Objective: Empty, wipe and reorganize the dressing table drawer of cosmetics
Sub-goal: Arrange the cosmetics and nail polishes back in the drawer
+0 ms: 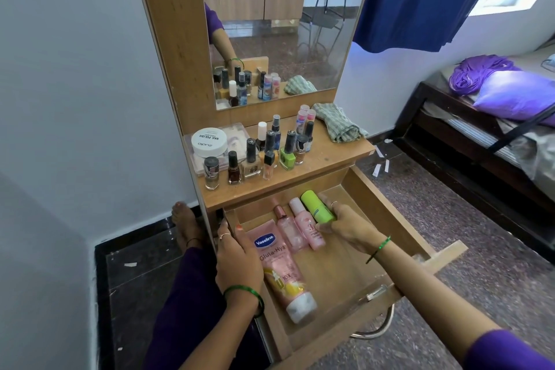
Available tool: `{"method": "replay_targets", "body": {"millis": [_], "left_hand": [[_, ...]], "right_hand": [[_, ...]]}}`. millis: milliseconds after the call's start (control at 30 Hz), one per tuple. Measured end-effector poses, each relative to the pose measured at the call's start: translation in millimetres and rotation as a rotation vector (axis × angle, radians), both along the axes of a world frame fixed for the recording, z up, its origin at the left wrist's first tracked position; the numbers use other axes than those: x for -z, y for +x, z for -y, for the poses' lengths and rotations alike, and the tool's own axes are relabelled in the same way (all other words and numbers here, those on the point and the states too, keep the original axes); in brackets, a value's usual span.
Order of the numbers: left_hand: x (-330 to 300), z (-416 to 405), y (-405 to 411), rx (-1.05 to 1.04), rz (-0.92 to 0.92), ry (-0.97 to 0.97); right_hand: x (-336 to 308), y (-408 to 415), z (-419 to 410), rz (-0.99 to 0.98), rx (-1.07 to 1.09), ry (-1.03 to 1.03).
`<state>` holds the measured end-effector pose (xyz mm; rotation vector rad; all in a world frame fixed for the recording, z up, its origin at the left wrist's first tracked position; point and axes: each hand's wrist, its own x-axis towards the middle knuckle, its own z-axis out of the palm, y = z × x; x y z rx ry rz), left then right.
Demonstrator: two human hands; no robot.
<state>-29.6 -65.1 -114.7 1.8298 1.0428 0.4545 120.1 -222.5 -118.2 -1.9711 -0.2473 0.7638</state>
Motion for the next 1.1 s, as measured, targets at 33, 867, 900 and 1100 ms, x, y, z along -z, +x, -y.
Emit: {"method": "replay_targets", "body": {"millis": [33, 867, 900, 1100], "left_hand": [[0.2, 0.2, 0.5, -0.001, -0.003, 0.007], [4.8, -0.7, 2.3, -0.014, -0.003, 0.036], [5.0, -0.6, 2.3, -0.015, -0.003, 0.036], [5.4, -0.9, 1.4, -0.010, 0.004, 0.049]], "right_hand": [[0.3, 0.7, 0.7, 0.023, -0.013, -0.028], [10.4, 8.1, 0.0, 0.163, -0.024, -0.194], [9.9, 8.0, -0.1, 0.152, -0.016, -0.185], [11.6, 9.2, 0.2, 0.147, -0.009, -0.180]]}}
